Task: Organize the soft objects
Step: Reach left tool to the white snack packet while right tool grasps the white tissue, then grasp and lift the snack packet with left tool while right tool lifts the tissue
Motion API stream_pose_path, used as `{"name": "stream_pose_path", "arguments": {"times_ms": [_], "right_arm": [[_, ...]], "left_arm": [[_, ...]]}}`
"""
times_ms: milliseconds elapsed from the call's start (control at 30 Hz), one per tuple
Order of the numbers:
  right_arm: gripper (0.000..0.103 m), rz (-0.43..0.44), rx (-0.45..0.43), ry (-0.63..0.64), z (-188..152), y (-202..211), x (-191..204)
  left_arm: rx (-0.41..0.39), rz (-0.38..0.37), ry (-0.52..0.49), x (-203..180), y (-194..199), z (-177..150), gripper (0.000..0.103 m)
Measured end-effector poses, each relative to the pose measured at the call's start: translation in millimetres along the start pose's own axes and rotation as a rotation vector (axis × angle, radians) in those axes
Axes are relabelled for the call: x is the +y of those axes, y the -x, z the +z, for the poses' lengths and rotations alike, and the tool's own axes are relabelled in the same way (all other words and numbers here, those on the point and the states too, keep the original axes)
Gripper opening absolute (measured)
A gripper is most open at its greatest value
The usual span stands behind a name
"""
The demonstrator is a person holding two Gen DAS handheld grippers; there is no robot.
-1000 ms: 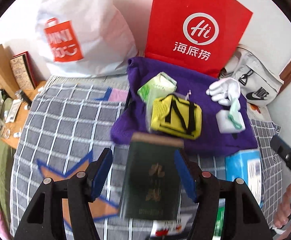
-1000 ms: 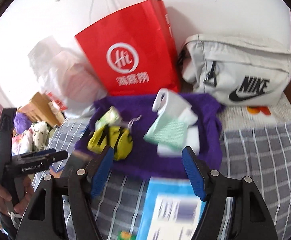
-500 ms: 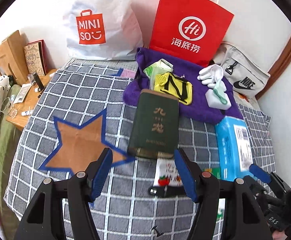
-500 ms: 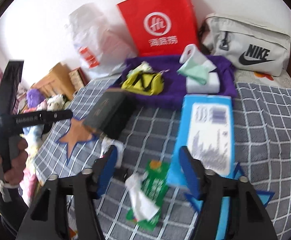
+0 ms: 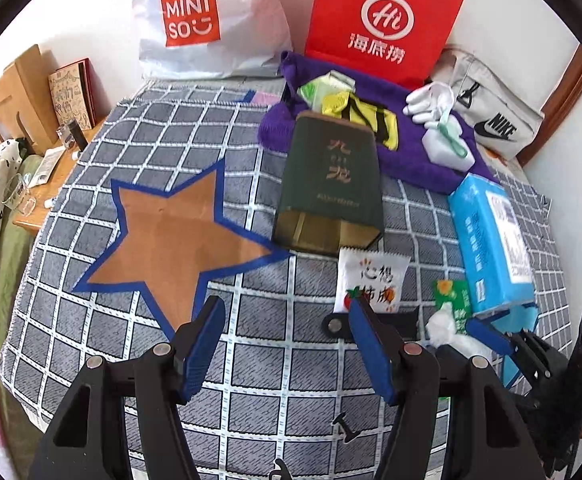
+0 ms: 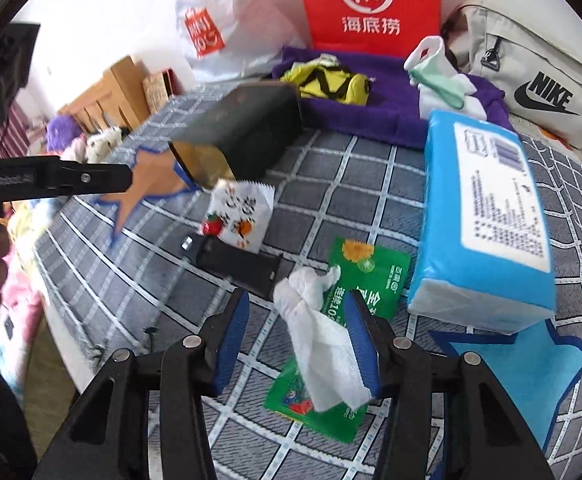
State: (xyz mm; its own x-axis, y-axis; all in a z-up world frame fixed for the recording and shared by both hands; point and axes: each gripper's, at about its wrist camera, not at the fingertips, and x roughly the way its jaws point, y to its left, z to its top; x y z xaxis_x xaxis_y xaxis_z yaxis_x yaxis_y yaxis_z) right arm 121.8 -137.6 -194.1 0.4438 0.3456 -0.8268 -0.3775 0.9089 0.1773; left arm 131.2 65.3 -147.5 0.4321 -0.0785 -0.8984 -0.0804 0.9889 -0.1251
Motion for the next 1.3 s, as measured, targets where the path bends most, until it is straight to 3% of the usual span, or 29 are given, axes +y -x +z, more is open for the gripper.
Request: {"name": "stream_pose_path", "arguments": {"times_ms": [133,200,233,267,533,633,700,867,1100,1200,1300], "right_arm": [[0.045,-0.01,0.019,-0.011,-4.4,-15.4,-6.2],[0.033,-0.021,-0.008,-0.007,-7.1,-14.9,-7.2],[0.021,-0.023,-0.018,0.0,-7.9,-13.8,-7.4],[0.019,-0.015,-0.024,0.005,-8.4,-12.4,-7.3],[0.019,0.035,-0.126,-0.021,-14.8,34.2,-12.0],[0.019,0.016,-0.121,-0.033,-22.8,40.7,-24.8],[0.019,-0.012,-0.103,-0.048,-29.5,39.8,-36.5],[0.019,-0.082,-0.072,-0.107,-46.6,37.2,-69.8],[0.019,-0.062,-0.077,-0.159,-55.7,22.6,-85.0],[0.019,-0.035,-0.094,-0.181,-58.1,23.0,-89.9],[0.019,-0.038,-0.094,-0.177,-57.9,22.8,-88.8]], "left_arm": [[0.022,-0.006,0.014,-2.0,-10.7,-3.8,0.062],[0.029,-0.008,0.006,-7.3,-15.1,-5.8,0.062],[0.03,-0.006,0.0,-10.8,-17.1,-6.9,0.062],[0.032,-0.006,-0.004,-14.0,-18.8,-8.0,0.062],[0.055,-0.002,-0.04,-42.9,-30.5,-14.2,0.062],[0.065,-0.014,-0.037,-55.1,-37.0,-11.3,0.063],[0.061,-0.003,-0.046,-64.3,-41.7,-7.8,0.072],[0.062,0.013,-0.04,-72.9,-55.7,-3.5,0.075],[0.081,0.002,-0.033,-72.0,-75.3,-1.9,0.075],[0.067,0.022,-0.066,-78.5,-77.6,-1.2,0.072],[0.044,0.077,-0.079,-82.3,-77.8,-0.7,0.054]]}}
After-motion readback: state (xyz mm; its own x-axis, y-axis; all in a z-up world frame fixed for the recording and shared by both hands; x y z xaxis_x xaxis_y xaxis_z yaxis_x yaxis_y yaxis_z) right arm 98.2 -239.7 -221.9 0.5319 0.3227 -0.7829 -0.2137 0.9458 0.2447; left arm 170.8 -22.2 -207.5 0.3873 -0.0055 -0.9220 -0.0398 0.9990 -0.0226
